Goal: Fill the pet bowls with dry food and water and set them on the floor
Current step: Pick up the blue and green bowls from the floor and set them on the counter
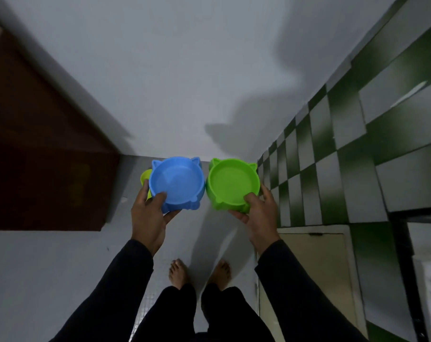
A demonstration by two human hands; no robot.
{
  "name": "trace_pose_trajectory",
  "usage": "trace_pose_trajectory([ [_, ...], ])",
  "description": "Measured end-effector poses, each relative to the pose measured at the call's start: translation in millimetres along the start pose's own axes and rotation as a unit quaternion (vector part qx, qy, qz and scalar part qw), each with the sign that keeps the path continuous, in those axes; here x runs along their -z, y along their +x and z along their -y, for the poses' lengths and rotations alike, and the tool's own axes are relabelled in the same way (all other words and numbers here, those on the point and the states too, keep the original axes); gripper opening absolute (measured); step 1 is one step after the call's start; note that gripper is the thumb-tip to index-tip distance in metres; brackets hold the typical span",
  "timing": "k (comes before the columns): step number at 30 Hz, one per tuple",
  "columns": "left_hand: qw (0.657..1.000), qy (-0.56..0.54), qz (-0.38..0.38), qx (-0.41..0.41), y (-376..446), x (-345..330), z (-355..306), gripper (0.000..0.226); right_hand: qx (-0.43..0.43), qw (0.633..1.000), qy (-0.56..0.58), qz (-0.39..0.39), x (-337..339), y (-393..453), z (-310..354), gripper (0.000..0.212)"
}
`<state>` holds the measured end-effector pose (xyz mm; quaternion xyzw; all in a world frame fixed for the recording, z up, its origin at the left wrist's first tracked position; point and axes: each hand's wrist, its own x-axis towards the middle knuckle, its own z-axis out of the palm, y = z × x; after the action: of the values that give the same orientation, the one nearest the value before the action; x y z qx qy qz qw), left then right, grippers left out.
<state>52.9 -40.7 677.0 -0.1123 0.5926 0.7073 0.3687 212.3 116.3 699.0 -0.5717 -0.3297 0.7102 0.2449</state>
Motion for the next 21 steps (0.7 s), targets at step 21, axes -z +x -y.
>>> trace_pose_trajectory([
  [21,0.986,-0.047,0.111,-0.117,-82.8,-98.0,-136.5,0.041,0.131,0.983,0.121,0.044,-0.7,-87.8,163.0,0.046],
])
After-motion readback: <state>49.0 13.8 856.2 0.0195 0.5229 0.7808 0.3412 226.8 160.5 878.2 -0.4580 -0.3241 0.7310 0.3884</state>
